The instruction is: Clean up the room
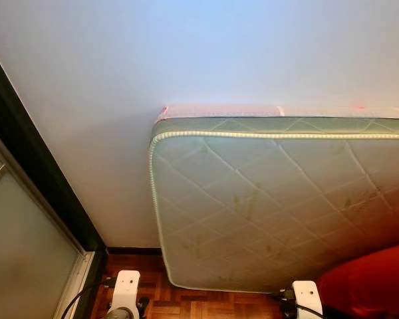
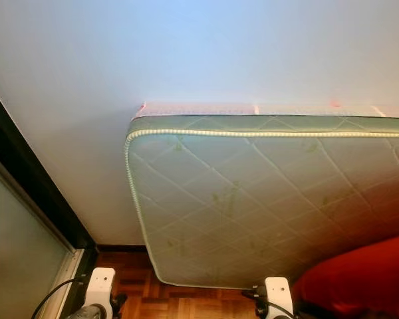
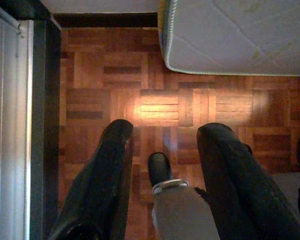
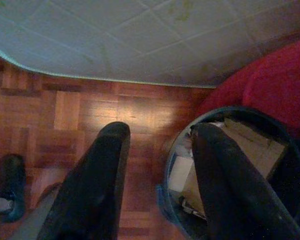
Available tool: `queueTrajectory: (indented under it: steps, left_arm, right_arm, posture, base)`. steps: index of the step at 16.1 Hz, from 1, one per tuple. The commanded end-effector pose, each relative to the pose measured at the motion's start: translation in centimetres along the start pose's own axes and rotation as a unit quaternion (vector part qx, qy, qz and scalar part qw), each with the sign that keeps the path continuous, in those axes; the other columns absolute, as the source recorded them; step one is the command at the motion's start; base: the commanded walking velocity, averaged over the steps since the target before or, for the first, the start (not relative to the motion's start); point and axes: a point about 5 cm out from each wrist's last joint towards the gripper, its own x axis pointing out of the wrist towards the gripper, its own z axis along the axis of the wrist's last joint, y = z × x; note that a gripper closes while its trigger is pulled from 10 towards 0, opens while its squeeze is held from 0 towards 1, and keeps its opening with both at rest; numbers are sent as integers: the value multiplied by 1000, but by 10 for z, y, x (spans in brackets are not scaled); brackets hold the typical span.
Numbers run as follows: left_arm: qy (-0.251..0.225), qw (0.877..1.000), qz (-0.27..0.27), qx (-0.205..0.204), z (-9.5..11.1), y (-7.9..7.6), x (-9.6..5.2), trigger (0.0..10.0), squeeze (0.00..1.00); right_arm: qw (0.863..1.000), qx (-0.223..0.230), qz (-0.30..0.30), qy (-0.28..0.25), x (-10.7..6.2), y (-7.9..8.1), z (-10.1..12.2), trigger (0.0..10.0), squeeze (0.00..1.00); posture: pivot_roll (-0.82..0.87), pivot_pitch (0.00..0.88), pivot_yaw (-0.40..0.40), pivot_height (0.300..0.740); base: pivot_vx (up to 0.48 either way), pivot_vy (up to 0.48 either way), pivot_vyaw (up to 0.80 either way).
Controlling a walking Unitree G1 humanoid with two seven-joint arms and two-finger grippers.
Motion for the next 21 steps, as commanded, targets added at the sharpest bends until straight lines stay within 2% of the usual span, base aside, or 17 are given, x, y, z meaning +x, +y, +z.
queueTrajectory:
  steps: [1, 9, 17, 18, 21]
  left_arm:
    - [47, 999, 18, -10, -28, 16, -8, 10000, 0]
    - [53, 998, 22, 9, -33, 20, -10, 10000, 0]
    - [49, 998, 21, 35, -31, 19, -9, 10000, 0]
    - [46, 998, 22, 29, -31, 18, -9, 10000, 0]
    - [44, 998, 18, 27, -31, 18, -10, 10000, 0]
  right_arm:
    - [999, 38, 1, -23, 1, -6, 13, 10000, 0]
    - [998, 50, 11, -27, 2, -1, 13, 10000, 0]
    - [998, 59, 11, -23, 2, 1, 11, 10000, 0]
    - [999, 39, 18, -14, 2, 3, 9, 10000, 0]
    - [999, 39, 21, -6, 2, 5, 6, 10000, 0]
  posture:
    - [92, 184, -58, 740]
    - [110, 185, -44, 740]
    - [122, 166, -40, 740]
    - [129, 164, -44, 740]
    - [138, 153, -40, 740]
  base:
    - [0, 0, 0]
    - [0, 0, 0]
    - [0, 0, 0]
    - [0, 0, -600]
    - [0, 0, -796]
